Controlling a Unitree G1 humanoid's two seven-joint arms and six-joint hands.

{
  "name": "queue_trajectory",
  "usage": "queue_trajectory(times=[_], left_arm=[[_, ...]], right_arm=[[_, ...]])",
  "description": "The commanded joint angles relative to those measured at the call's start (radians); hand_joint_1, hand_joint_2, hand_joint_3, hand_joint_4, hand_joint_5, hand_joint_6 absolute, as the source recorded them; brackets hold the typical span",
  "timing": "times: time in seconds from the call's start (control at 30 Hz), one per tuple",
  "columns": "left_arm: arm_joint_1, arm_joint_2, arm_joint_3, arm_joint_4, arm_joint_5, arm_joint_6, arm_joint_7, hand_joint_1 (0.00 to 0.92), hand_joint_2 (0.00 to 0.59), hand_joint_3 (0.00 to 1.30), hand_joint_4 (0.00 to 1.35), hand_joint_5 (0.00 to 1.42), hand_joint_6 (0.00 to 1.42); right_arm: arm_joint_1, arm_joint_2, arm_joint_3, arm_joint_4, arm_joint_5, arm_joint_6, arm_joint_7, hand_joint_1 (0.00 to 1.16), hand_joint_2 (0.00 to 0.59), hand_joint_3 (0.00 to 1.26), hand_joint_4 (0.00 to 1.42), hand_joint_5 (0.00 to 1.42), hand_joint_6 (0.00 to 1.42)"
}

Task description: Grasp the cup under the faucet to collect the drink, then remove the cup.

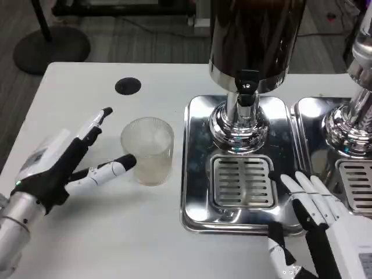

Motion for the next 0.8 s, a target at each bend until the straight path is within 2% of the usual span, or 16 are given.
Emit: queue_trajectory(times=[0.03,0.57,0.8], left_arm=[[-0.061,-0.009,-0.051,0.073,0.045,0.008,-0.008,0.003,0.03,0.0,0.0,0.1,0.14],[-0.232,-0.052,-0.159,0.253,0.123,0.053,0.027,0.015,0.018,0.0,0.0,0.07,0.12],[-0.281,-0.063,-0.195,0.312,0.143,0.021,0.066,0.018,0.021,0.0,0.0,0.05,0.12]], right_arm=[[0.006,0.002,0.001,-0.021,-0.003,-0.004,-0.005,0.43,0.526,0.18,0.11,0.1,0.2],[0.024,0.013,0.01,-0.045,-0.003,-0.002,-0.004,0.43,0.526,0.18,0.11,0.1,0.22],[0.026,0.022,0.008,-0.048,0.011,-0.001,0.0,0.44,0.517,0.18,0.11,0.11,0.24]])
